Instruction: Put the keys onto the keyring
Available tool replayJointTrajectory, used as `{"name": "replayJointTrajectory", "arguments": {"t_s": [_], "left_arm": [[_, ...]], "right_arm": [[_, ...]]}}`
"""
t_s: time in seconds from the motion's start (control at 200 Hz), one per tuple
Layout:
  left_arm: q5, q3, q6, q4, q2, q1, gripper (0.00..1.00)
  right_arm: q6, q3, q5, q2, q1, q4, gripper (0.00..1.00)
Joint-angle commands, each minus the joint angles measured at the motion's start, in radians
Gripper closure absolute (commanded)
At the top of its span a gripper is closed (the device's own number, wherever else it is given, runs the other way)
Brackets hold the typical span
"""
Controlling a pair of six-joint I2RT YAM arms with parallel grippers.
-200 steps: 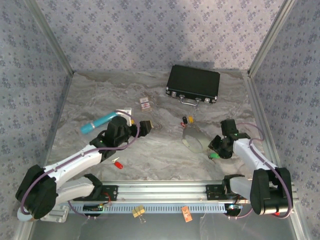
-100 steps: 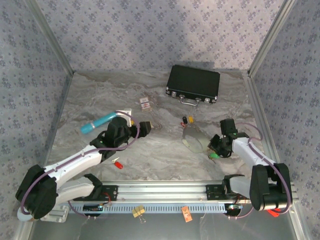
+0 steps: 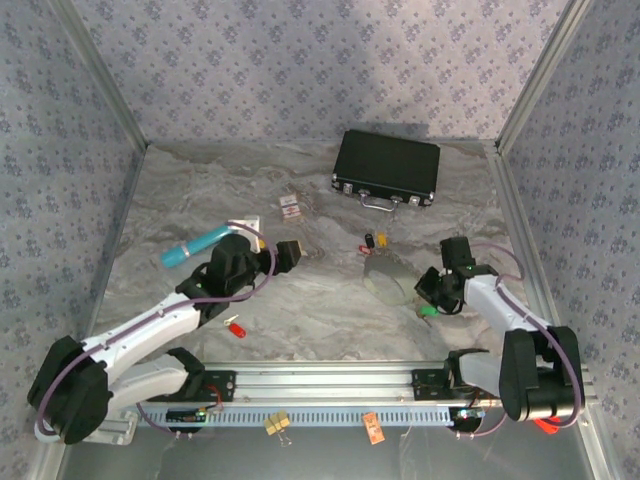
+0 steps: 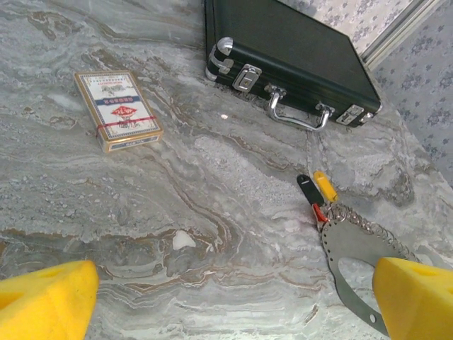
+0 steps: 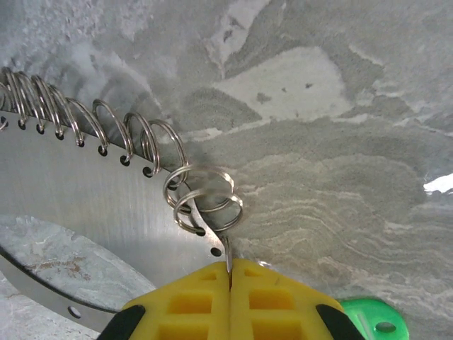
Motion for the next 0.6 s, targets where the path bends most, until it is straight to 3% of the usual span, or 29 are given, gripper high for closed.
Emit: {"name": "replayJointTrajectory", "arguments": {"t_s": [0.0,0.14,0.4,0.595], "left_arm": [[-0.033,-0.013,-0.005,-0.013,-0.024,-0.008,0.02],[-0.057,-0.015,0.007,-0.018,-0.034,-0.008,0.02],[-0.126,-0.030,0.050,-0.039,-0.073,-0.006,0.02],[-0.184,-0.055,0.118,-0.046,-0.130,-0.007,0.03]], "right_arm": [[-0.030,0.017,0.039,-0.048,0.016,-0.053,1.00],[-0.087,0.082,0.096,-0.075,0.093,-0.065,1.00],[-0.268,0.234,0.283,-0.020,0.372,-0.010,1.00],[-0.448,0.292,0.237,0.028,0.482,0.118,1.00]]}}
